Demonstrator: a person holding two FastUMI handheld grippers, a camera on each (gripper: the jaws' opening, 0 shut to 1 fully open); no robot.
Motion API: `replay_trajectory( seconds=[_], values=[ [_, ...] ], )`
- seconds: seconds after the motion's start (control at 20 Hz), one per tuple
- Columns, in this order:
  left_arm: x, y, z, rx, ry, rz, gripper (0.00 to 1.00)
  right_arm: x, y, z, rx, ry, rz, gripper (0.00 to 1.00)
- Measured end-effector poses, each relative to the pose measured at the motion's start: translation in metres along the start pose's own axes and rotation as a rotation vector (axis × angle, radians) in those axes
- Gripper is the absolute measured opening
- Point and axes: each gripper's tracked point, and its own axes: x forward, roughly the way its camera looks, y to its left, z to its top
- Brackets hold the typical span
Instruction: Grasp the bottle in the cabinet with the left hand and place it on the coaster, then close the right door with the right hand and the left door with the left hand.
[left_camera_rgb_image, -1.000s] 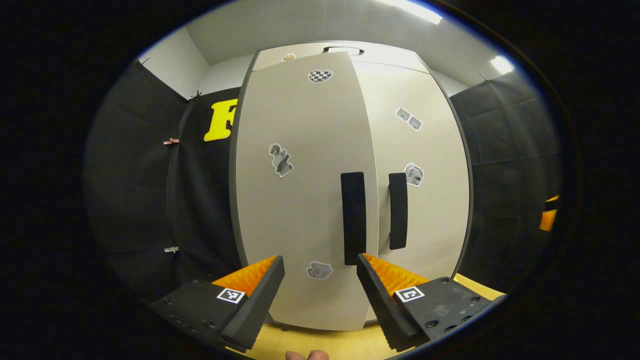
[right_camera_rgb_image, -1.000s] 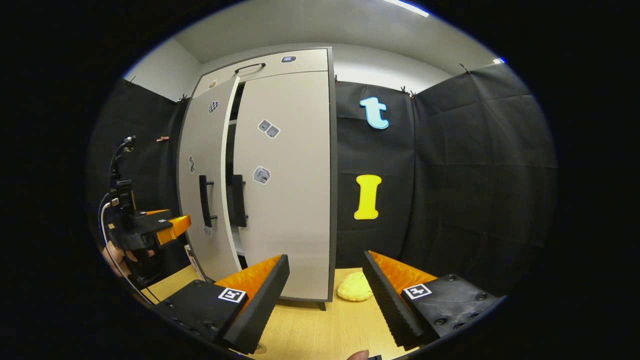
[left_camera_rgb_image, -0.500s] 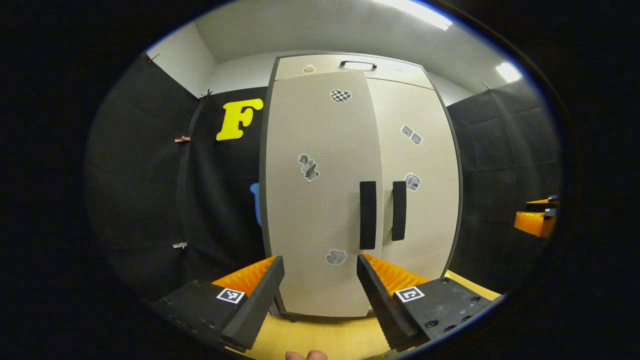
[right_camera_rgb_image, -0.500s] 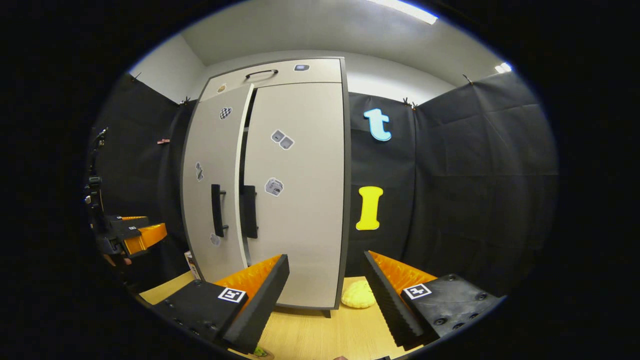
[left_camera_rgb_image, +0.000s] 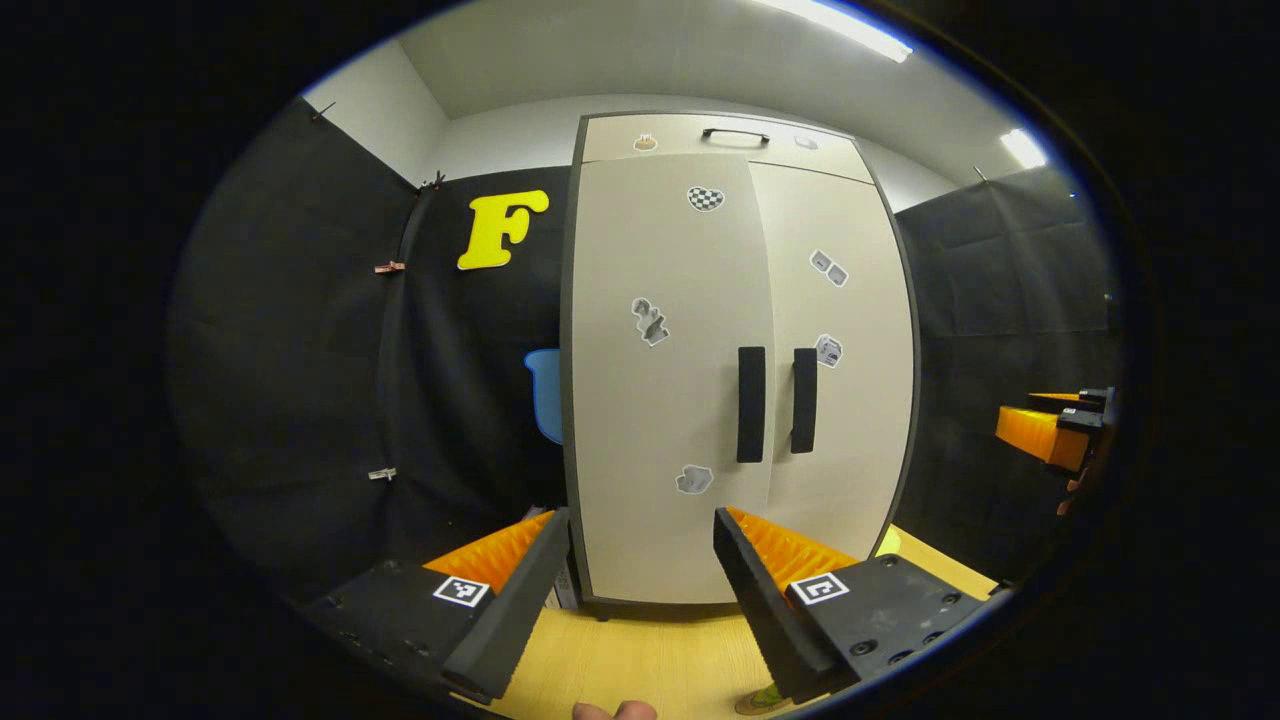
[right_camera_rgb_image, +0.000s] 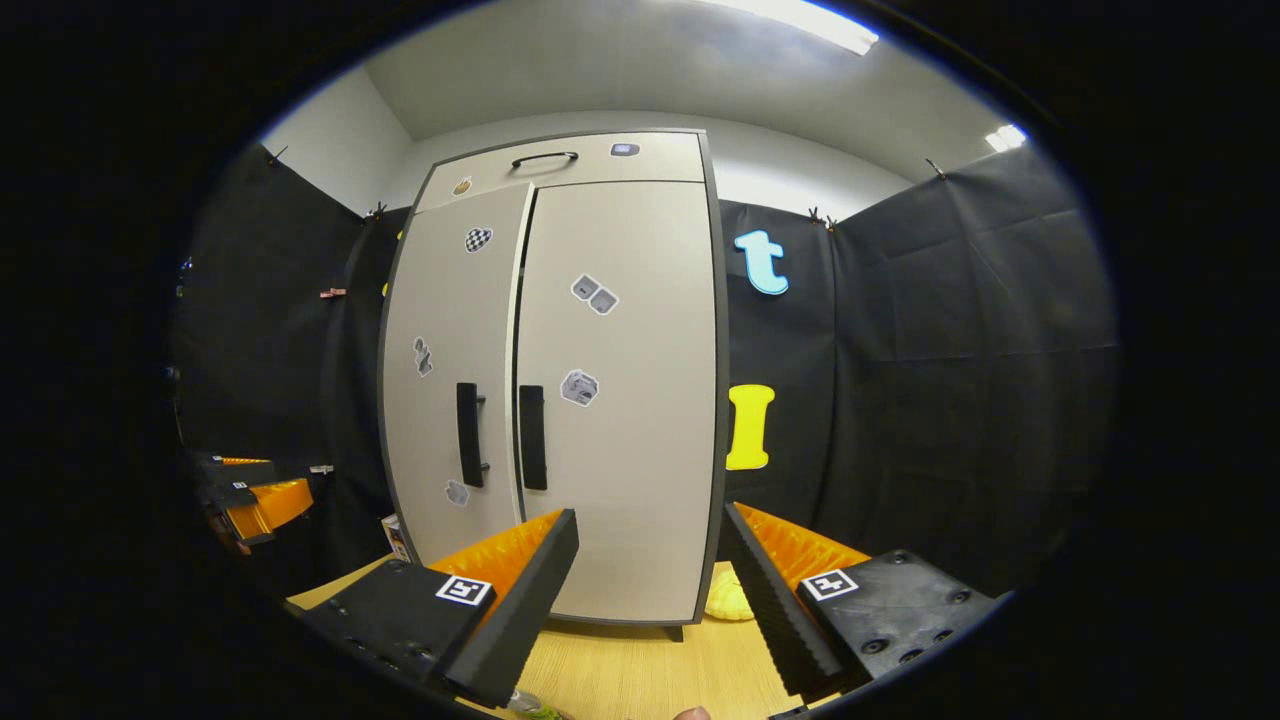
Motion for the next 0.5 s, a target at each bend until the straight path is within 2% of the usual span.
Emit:
replay_trajectory(
  seconds=[0.5],
  values=[
    [-0.012,0.019,0.009,0.041,-0.035,0.037,0.93,0.000,0.014,-0.006,-0.011,0.011,0.019,0.96]
  ],
)
